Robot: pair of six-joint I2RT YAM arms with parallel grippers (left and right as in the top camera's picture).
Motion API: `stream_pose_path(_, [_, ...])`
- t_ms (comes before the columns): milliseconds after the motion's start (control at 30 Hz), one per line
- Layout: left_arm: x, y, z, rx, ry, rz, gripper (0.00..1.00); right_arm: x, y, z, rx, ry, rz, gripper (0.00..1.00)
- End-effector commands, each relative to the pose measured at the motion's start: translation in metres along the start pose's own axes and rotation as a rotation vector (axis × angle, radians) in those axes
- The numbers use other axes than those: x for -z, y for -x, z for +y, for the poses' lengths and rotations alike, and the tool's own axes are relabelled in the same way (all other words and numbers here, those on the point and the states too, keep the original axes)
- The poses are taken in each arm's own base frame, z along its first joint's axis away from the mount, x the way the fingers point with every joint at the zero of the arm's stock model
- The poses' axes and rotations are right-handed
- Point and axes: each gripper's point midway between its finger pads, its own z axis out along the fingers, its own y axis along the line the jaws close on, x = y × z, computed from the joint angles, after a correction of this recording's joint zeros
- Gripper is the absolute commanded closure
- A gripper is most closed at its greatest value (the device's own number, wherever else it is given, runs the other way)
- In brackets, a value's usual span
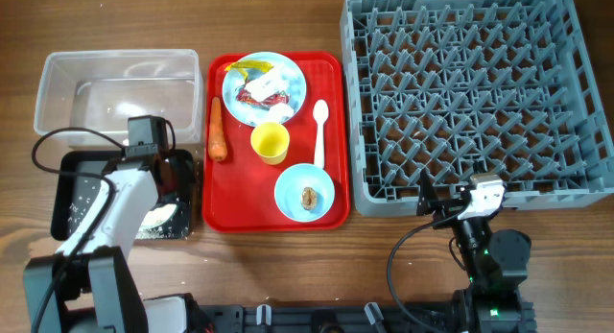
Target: Sort waste into correct bins and load items into the dishwasher rack
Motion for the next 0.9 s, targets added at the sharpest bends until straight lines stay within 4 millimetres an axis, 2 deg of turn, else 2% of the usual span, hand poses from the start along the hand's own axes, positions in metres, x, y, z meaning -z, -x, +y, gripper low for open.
stream_pose_path(0, [0.001, 0.006, 0.004, -0.002, 0.027, -0.031, 0.89, 0.0, 0.002, -0.002, 0.006, -0.01, -0.008, 0.0])
stream_pose_path(133, [0.008, 0.011, 0.007, 0.001, 0.041, -0.063, 0.96, 0.0, 0.002, -0.002, 0.006, -0.01, -0.008, 0.0])
stream_pose_path(333, [0.015, 0.016, 0.005, 0.005, 0.026, -0.091, 0.96, 0.0, 0.002, -0.002, 0.006, -0.01, -0.008, 0.0])
stream_pose_path(467, [0.027, 0.02, 0.004, 0.01, 0.007, -0.128, 0.96, 0.0, 0.002, -0.002, 0.005, -0.01, -0.008, 0.0])
stream_pose_path(600, [0.052, 0.031, 0.0, -0.01, -0.037, -0.211, 0.96, 0.0, 0.002, -0.002, 0.006, -0.01, -0.008, 0.0])
stream_pose_path(700, [0.074, 0.033, -0.014, -0.041, -0.142, -0.258, 0.96, 0.0, 0.002, -0.002, 0.006, -0.01, -0.008, 0.0])
stream_pose_path(867, [0.103, 0.036, -0.02, -0.062, -0.214, -0.338, 0.96, 0.0, 0.002, -0.002, 0.006, -0.01, -0.008, 0.0])
